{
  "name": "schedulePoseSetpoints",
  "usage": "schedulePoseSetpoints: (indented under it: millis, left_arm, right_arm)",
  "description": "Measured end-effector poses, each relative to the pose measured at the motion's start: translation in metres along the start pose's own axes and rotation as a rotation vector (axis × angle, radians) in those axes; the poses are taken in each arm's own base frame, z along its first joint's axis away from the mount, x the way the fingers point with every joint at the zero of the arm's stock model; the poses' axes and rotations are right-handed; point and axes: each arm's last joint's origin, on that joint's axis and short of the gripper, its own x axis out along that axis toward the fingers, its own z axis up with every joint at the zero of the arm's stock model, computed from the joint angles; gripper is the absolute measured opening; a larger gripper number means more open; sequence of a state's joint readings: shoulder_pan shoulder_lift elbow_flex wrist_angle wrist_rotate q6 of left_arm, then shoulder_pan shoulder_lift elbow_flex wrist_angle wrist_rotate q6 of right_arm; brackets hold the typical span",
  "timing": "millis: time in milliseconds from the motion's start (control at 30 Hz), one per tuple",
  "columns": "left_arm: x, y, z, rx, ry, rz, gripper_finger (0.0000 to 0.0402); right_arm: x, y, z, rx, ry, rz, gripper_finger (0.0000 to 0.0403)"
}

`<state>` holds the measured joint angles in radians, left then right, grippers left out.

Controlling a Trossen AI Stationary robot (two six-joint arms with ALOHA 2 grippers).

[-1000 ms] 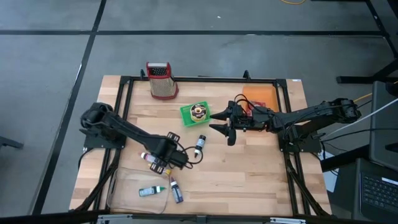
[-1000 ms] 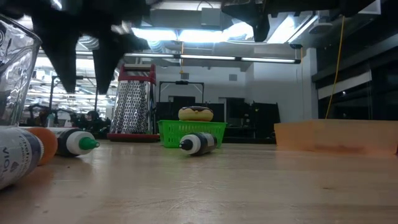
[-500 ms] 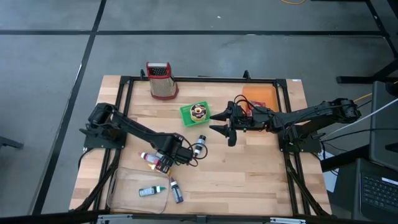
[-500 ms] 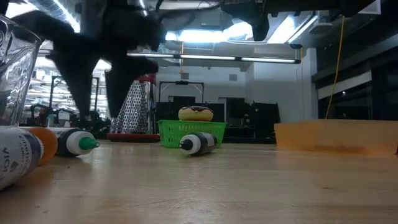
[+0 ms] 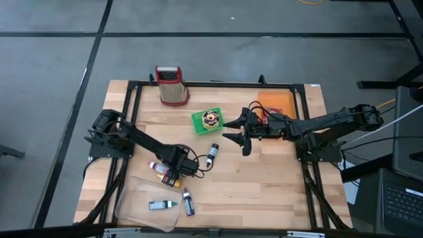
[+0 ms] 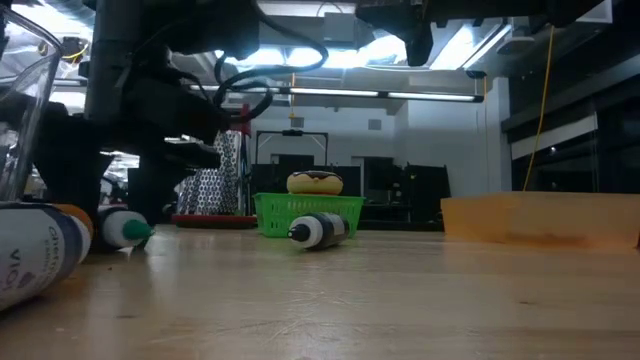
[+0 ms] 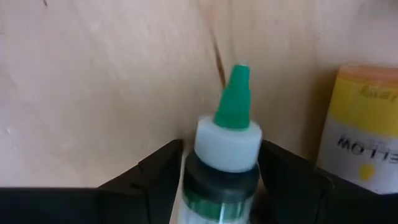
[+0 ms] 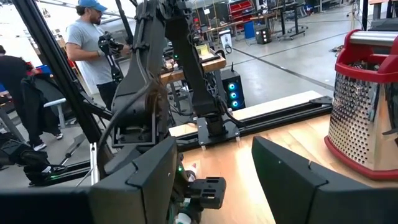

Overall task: Pick & Place Food Item
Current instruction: Put the green food coloring bottle into the transparent bin

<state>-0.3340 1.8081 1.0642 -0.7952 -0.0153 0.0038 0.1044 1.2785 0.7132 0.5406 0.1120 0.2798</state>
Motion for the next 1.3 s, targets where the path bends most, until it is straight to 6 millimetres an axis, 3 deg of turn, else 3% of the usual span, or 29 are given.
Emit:
schedulePoseSetpoints:
  millis: [133, 333, 533, 767, 933, 1067, 1167, 1300]
  left_arm:
    - [0.001, 0.001, -0.002, -0.017, 0.013, 0.01, 0.0198]
    - [-0.006, 0.004, -0.005, -0.046, 0.026, 0.037, 0.0149]
    - [-0.033, 0.017, -0.01, -0.108, -0.063, 0.091, 0.0144]
    - [-0.091, 0.023, -0.032, -0.247, -0.269, 0.129, 0.0143]
    - [-0.135, 0.0, -0.056, -0.353, -0.456, 0.057, 0.0143]
    - [-0.158, -0.027, -0.075, -0.391, -0.565, -0.035, 0.0143]
    - [-0.162, -0.049, -0.083, -0.417, -0.578, -0.102, 0.0143]
    - [-0.154, -0.08, -0.086, -0.446, -0.553, -0.121, 0.0142]
  right_arm:
    - [0.0, 0.0, 0.0, 0.0, 0.0, 0.0, 0.0213]
    - [0.0, 0.0, 0.0, 0.0, -0.001, -0.001, 0.0213]
    - [0.0, 0.0, 0.0, 0.001, -0.006, -0.002, 0.0213]
    - [0.0, 0.0, 0.0, 0.001, -0.005, -0.002, 0.0213]
    - [0.0, 0.0, 0.0, -0.002, -0.004, -0.002, 0.0213]
    - [0.0, 0.0, 0.0, -0.003, -0.003, -0.002, 0.0213]
    - [0.0, 0.0, 0.0, -0.003, -0.003, -0.002, 0.0213]
    - [0.0, 0.0, 0.0, -0.001, -0.003, -0.002, 0.0213]
